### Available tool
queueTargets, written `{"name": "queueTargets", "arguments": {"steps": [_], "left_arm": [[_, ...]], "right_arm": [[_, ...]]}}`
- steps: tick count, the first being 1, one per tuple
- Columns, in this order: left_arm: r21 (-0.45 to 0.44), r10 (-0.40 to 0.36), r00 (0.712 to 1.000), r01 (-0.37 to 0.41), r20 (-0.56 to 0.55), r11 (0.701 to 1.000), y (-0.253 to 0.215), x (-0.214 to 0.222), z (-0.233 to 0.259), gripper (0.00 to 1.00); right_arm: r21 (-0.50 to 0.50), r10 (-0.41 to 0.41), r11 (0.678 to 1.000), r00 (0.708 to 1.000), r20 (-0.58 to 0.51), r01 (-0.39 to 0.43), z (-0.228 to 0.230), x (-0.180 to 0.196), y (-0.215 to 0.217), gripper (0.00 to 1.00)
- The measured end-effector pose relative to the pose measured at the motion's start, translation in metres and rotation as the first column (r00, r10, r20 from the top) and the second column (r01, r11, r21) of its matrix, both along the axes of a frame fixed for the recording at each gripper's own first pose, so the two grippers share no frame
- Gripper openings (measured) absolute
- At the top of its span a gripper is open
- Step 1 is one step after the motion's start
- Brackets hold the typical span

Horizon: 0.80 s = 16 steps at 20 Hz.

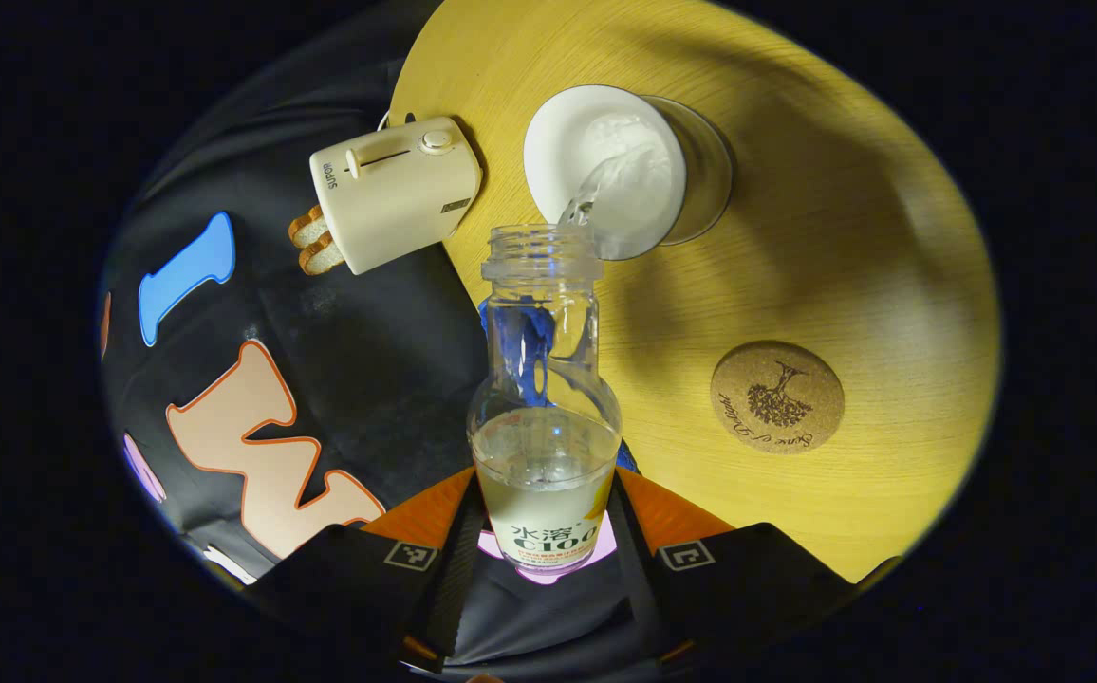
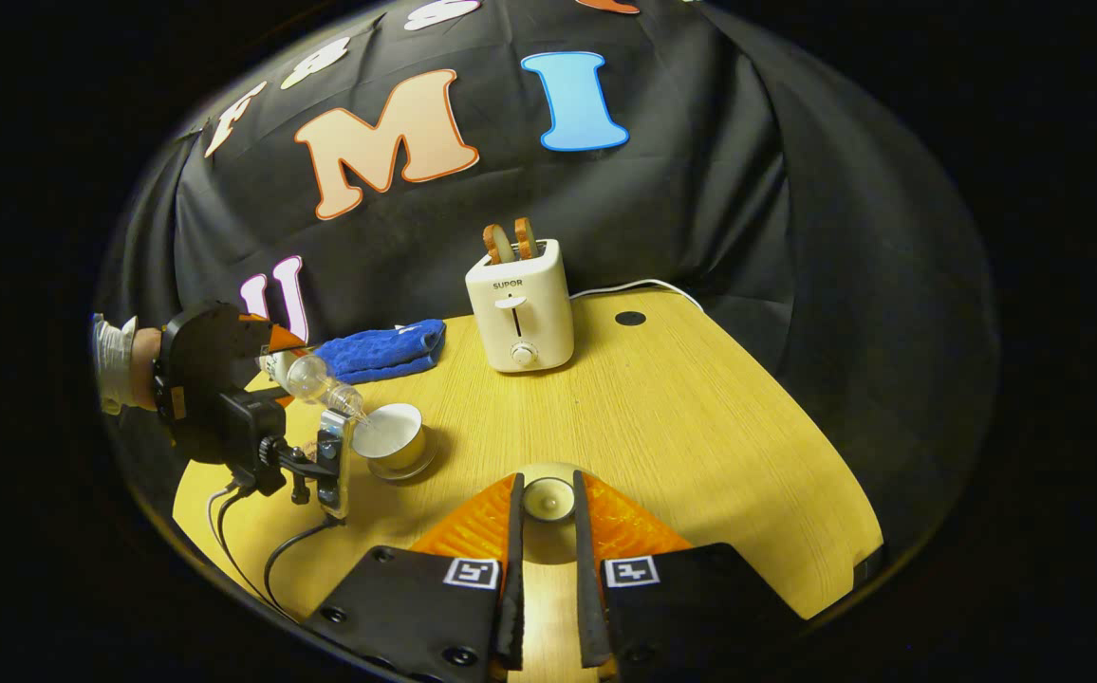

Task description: Open the teacup lid with one hand, grasp the water bottle and pour water into the teacup with the other hand; after pouring, place the water bottle on the coaster and then close the teacup lid.

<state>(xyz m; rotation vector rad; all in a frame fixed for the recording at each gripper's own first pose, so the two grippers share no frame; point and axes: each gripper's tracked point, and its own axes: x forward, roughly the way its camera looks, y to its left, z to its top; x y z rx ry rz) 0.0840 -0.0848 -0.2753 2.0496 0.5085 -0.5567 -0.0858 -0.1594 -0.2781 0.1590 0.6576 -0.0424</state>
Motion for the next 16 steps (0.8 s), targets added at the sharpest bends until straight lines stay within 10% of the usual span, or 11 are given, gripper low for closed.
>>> {"name": "queueTargets", "arguments": {"steps": [16], "left_arm": [[0.180, -0.051, 0.998, 0.054, -0.024, 0.982, -0.007, -0.002, 0.016, 0.69]], "right_arm": [[0.006, 0.008, 1.000, 1.000, -0.009, -0.008, -0.011, -0.004, 0.005, 0.26]]}}
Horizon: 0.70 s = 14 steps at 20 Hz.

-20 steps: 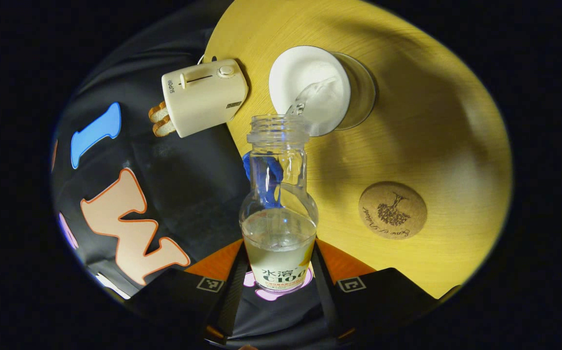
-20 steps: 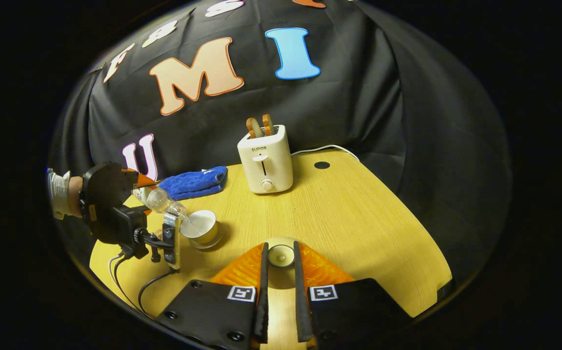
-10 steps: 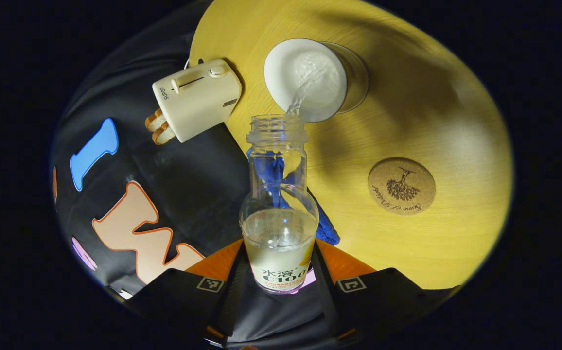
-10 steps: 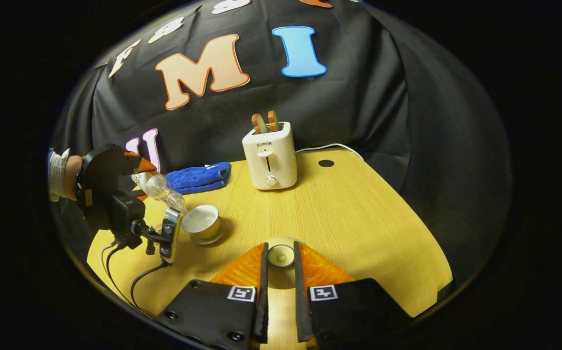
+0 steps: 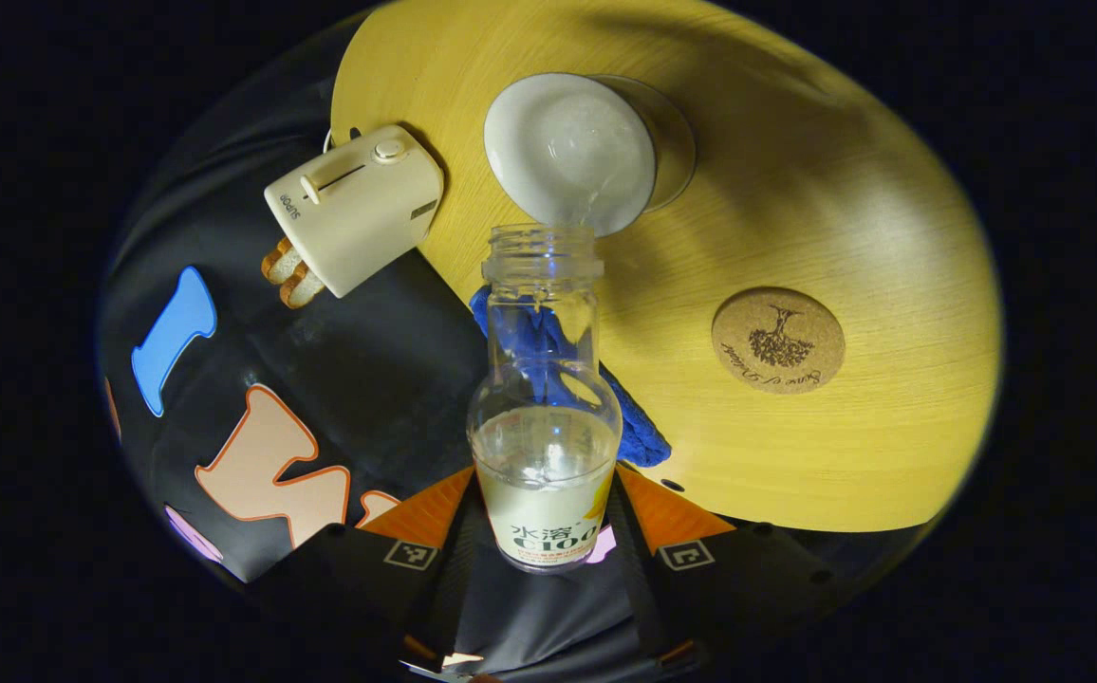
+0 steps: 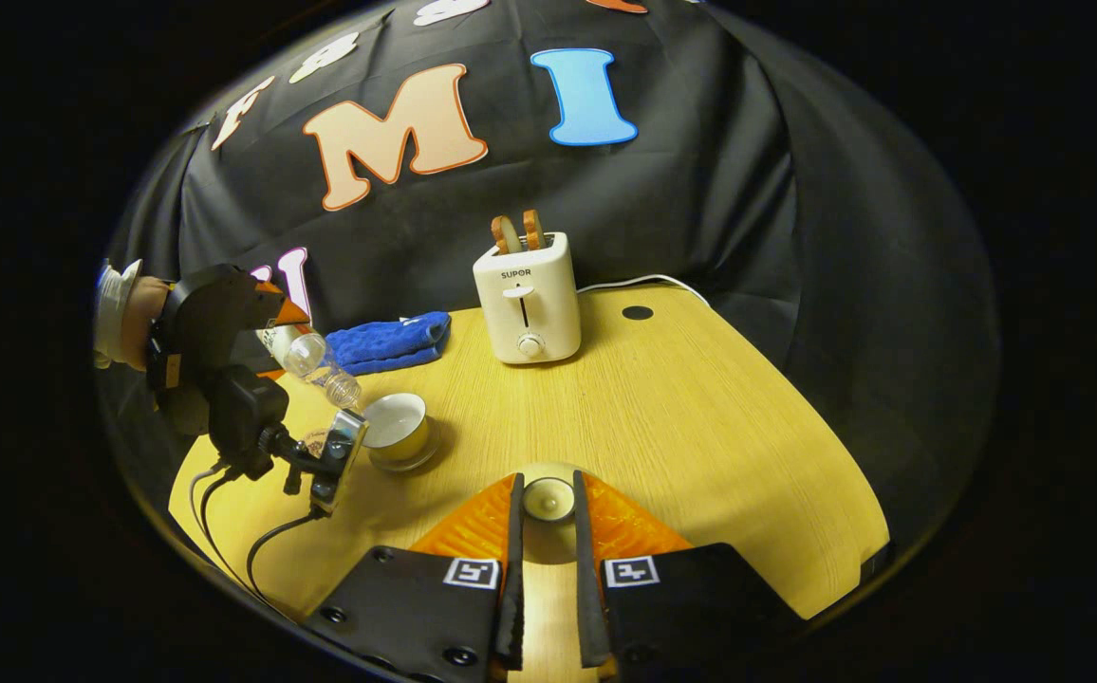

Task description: Open the teacup lid with one hand, grasp the water bottle and pour water into the teacup with the other hand; after pouring, place the water bottle on the coaster and then close the teacup lid.

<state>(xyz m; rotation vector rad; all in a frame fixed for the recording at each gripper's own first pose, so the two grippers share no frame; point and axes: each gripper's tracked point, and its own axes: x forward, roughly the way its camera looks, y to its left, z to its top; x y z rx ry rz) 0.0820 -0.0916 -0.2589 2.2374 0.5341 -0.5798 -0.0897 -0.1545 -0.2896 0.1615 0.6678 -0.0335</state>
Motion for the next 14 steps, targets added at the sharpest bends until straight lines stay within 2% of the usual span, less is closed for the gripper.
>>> {"name": "queueTargets", "arguments": {"steps": [3, 6, 7, 10, 14], "left_arm": [[-0.109, 0.055, 0.996, -0.063, -0.076, 0.992, -0.002, -0.010, -0.019, 0.69], [-0.235, 0.089, 0.991, -0.110, -0.100, 0.966, -0.004, -0.014, -0.032, 0.69], [-0.285, 0.105, 0.988, -0.134, -0.117, 0.949, -0.004, -0.018, -0.037, 0.69], [-0.413, 0.208, 0.959, -0.270, -0.191, 0.870, 0.004, -0.033, -0.055, 0.69], [-0.588, 0.238, 0.950, -0.313, -0.204, 0.745, -0.002, -0.035, -0.059, 0.69]], "right_arm": [[0.000, -0.002, 1.000, 1.000, -0.008, 0.002, -0.002, 0.000, 0.001, 0.27], [-0.014, 0.011, 1.000, 1.000, -0.010, -0.011, -0.001, -0.001, 0.004, 0.26], [-0.016, 0.016, 1.000, 1.000, -0.014, -0.016, -0.001, -0.001, 0.006, 0.26], [-0.024, 0.034, 0.999, 0.999, -0.025, -0.035, 0.000, 0.000, 0.014, 0.26], [-0.049, 0.063, 0.997, 0.997, -0.032, -0.065, 0.003, 0.005, 0.027, 0.26]]}}
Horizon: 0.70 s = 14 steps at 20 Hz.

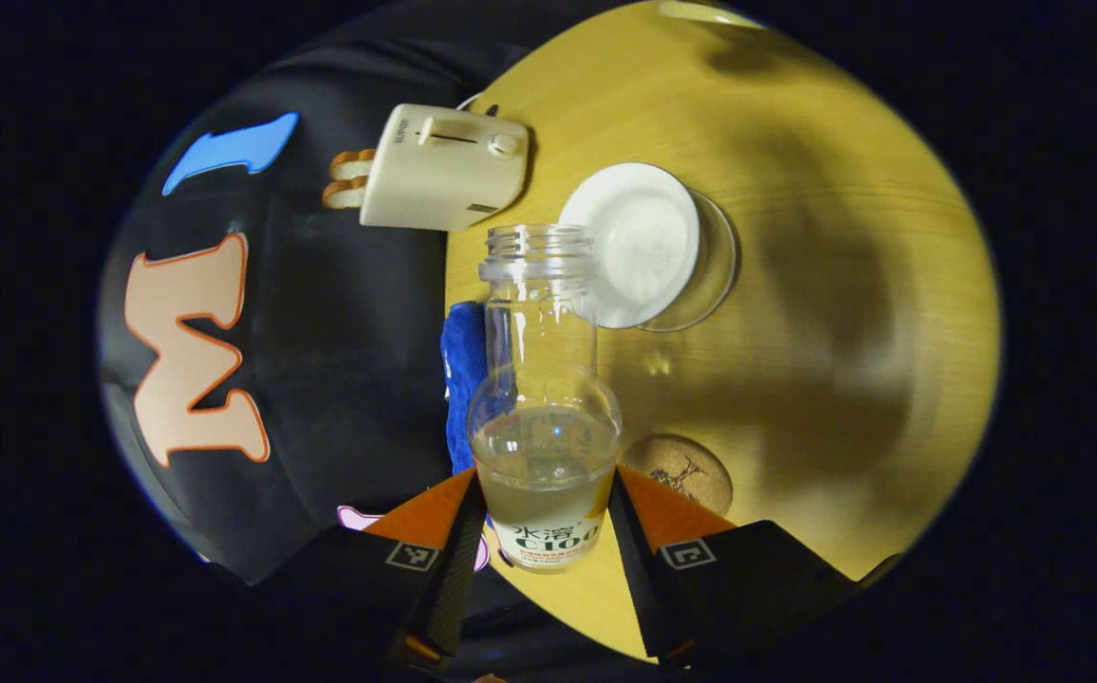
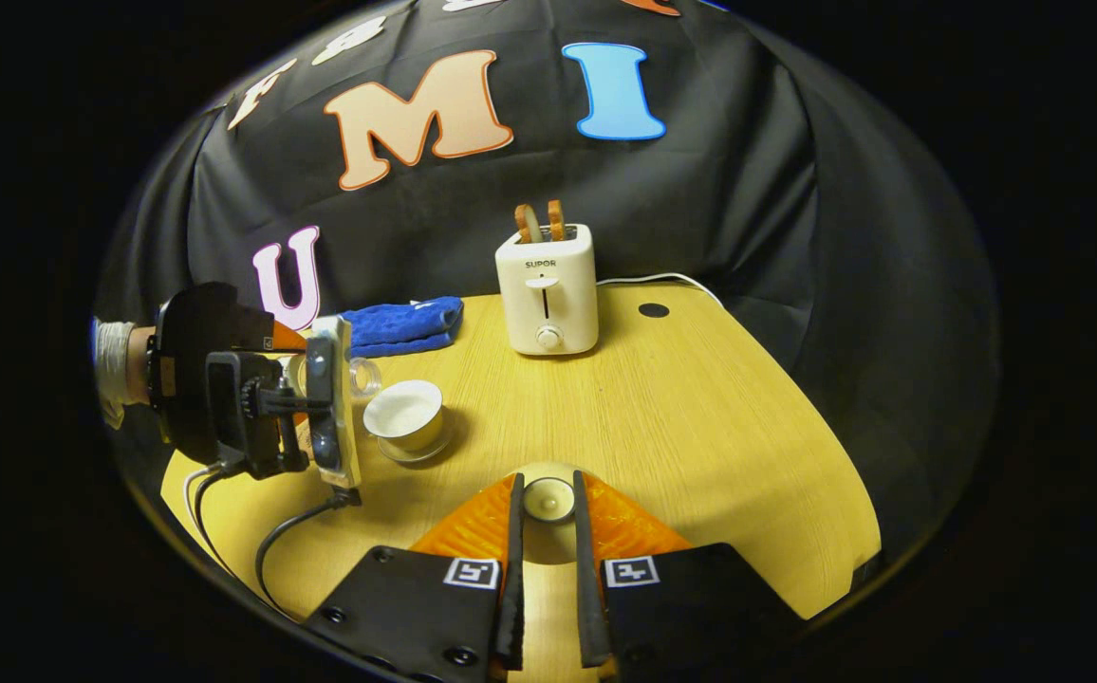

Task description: Open the teacup lid with one hand, grasp the water bottle and pour water into the teacup with the other hand; after pouring, place the water bottle on the coaster and then close the teacup lid.

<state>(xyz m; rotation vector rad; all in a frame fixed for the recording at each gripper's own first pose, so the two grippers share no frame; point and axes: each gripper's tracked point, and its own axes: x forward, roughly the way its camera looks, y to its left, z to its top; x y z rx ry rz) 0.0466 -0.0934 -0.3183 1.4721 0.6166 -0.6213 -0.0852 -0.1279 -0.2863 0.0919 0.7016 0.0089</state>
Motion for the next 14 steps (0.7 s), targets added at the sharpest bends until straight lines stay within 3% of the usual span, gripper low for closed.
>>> {"name": "queueTargets", "arguments": {"steps": [4, 7, 11, 14], "left_arm": [[-0.171, 0.099, 0.995, -0.096, 0.006, 0.981, 0.007, -0.006, -0.001, 0.69], [-0.296, 0.174, 0.985, -0.167, -0.005, 0.940, 0.006, -0.006, -0.002, 0.67], [-0.460, 0.246, 0.969, -0.235, -0.038, 0.856, 0.003, -0.011, -0.001, 0.69], [-0.572, 0.299, 0.952, -0.281, -0.065, 0.770, 0.002, -0.012, 0.000, 0.69]], "right_arm": [[-0.017, 0.021, 1.000, 1.000, -0.006, -0.022, 0.004, 0.004, 0.011, 0.26], [-0.035, 0.038, 0.999, 0.999, -0.012, -0.038, 0.005, 0.006, 0.018, 0.26], [-0.047, 0.053, 0.997, 0.998, -0.018, -0.054, 0.009, 0.008, 0.028, 0.26], [-0.069, 0.072, 0.995, 0.997, -0.019, -0.073, 0.014, 0.008, 0.035, 0.26]]}}
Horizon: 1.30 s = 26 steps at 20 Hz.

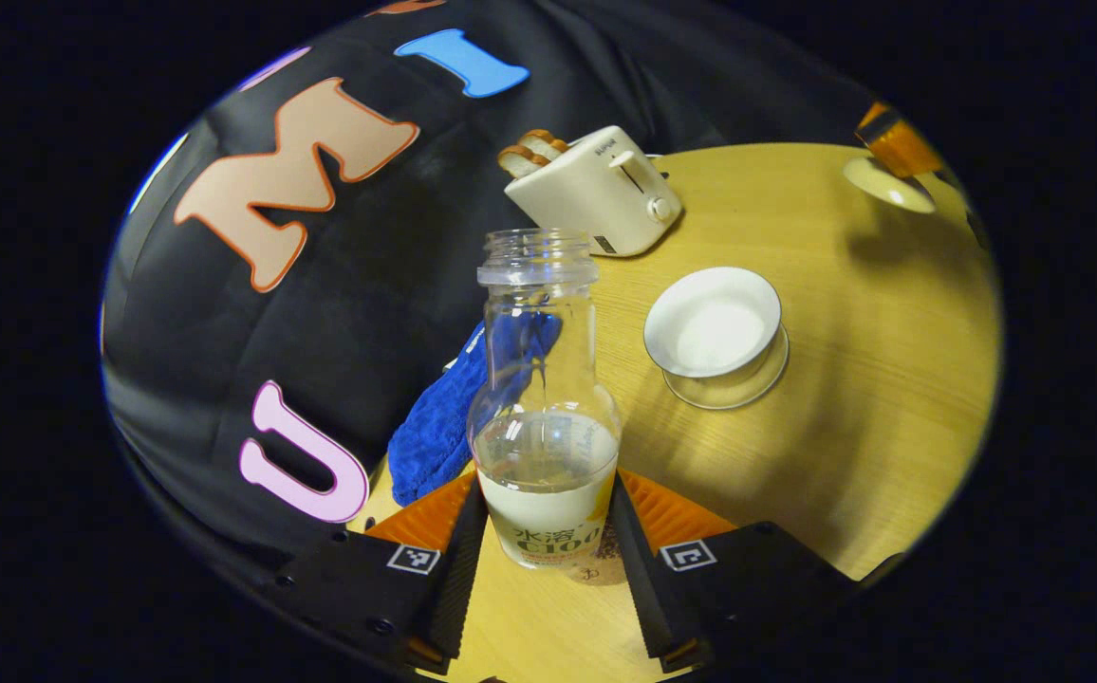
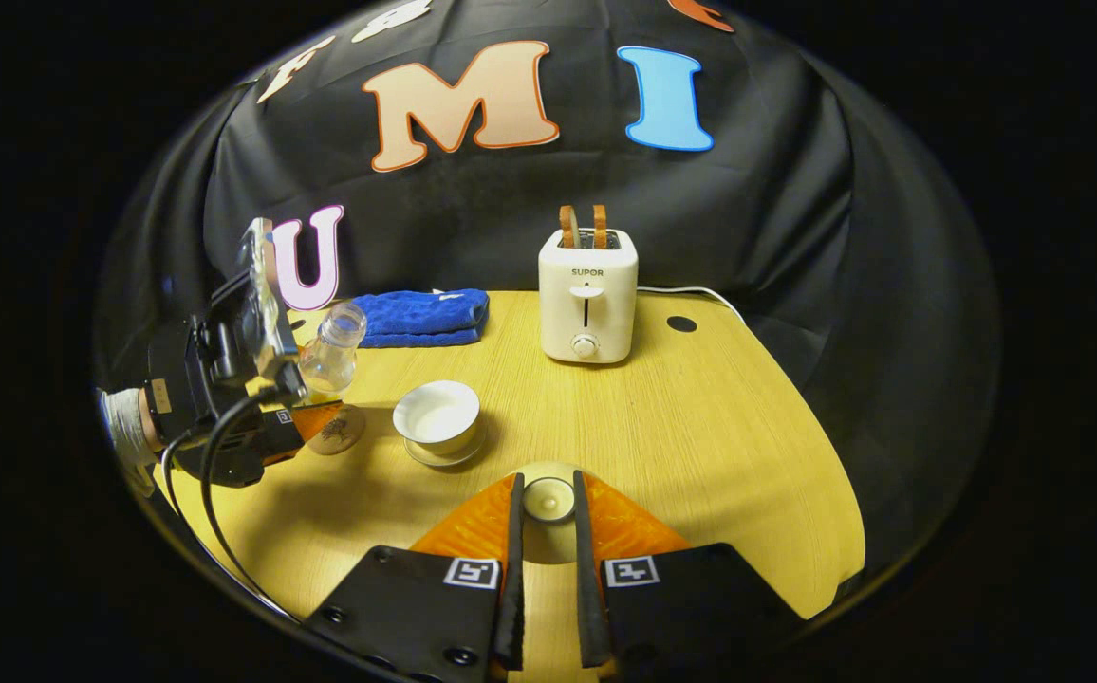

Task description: Open the teacup lid with one hand, grasp the water bottle and pour water into the teacup with the other hand; after pouring, place the water bottle on the coaster and then close the teacup lid.

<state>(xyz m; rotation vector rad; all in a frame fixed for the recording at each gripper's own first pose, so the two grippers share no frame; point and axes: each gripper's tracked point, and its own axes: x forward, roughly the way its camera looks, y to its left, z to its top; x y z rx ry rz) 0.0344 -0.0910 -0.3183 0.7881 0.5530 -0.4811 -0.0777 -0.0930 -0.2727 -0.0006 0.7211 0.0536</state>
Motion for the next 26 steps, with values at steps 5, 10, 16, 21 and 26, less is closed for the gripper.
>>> {"name": "queueTargets", "arguments": {"steps": [5, 10, 16, 21, 26], "left_arm": [[-0.194, 0.096, 0.995, -0.090, 0.021, 0.977, 0.002, 0.009, 0.003, 0.68], [-0.367, 0.195, 0.981, -0.186, -0.012, 0.911, 0.009, 0.009, 0.002, 0.70], [-0.457, 0.244, 0.969, -0.234, -0.037, 0.858, 0.019, 0.010, 0.006, 0.70], [-0.474, 0.261, 0.963, -0.260, -0.065, 0.841, 0.018, 0.005, -0.002, 0.72], [-0.458, 0.279, 0.955, -0.291, -0.095, 0.840, 0.027, -0.002, -0.009, 0.75]], "right_arm": [[-0.036, 0.033, 0.999, 0.999, -0.011, -0.033, 0.005, -0.001, 0.010, 0.26], [-0.053, 0.056, 0.997, 0.998, -0.011, -0.057, 0.016, 0.004, 0.025, 0.26], [-0.042, 0.097, 0.994, 0.995, -0.007, -0.097, 0.021, 0.012, 0.051, 0.26], [-0.006, 0.100, 0.995, 0.995, 0.000, -0.100, 0.026, 0.020, 0.065, 0.26], [0.004, 0.111, 0.994, 0.994, 0.024, -0.111, 0.033, 0.037, 0.071, 0.26]]}}
